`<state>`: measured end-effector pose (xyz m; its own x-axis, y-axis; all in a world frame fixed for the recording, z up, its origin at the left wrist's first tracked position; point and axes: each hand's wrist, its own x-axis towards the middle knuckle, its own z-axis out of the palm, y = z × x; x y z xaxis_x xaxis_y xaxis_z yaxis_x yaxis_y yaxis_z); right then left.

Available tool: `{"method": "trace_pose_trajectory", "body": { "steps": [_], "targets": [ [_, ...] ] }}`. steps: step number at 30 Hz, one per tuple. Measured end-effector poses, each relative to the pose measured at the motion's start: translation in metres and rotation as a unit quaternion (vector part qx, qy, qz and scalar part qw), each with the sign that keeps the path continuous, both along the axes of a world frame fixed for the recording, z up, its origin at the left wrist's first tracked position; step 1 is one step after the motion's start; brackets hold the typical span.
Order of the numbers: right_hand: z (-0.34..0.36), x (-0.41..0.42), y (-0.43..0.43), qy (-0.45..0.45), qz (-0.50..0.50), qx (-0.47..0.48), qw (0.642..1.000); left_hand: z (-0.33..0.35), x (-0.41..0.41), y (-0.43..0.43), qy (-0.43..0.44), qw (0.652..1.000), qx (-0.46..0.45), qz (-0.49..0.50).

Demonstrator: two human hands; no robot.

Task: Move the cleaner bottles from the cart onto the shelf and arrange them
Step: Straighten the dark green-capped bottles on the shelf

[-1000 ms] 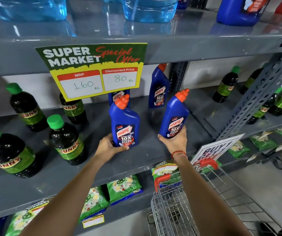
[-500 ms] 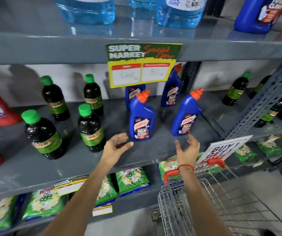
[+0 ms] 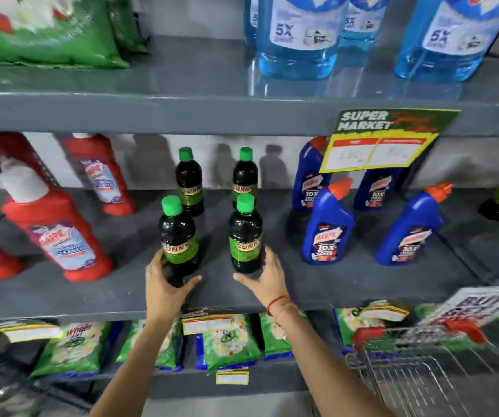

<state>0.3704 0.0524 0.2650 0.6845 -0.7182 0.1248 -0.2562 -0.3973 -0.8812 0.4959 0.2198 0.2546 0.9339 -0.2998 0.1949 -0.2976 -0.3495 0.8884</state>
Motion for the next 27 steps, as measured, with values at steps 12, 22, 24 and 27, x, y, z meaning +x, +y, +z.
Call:
{"method": "trace_pose_trajectory", "body": {
  "steps": [12,22,24,27],
  "targets": [
    [0.004,0.022,-0.008,0.027,-0.005,-0.013,1.000,0.001,0.031,-0.001,0.010,0.997,0.049,-0.056],
    [-0.001,0.023,-0.009,0.028,-0.011,-0.019,0.999,0.004,0.033,-0.002,0.018,0.996,0.046,-0.075],
    [-0.001,0.021,-0.008,0.027,-0.016,-0.023,0.999,0.008,0.030,-0.002,0.030,0.996,0.038,-0.078],
    [-0.002,0.017,0.000,-0.001,-0.059,-0.020,0.998,0.011,0.025,0.007,0.063,0.996,0.005,-0.067]
  ]
}}
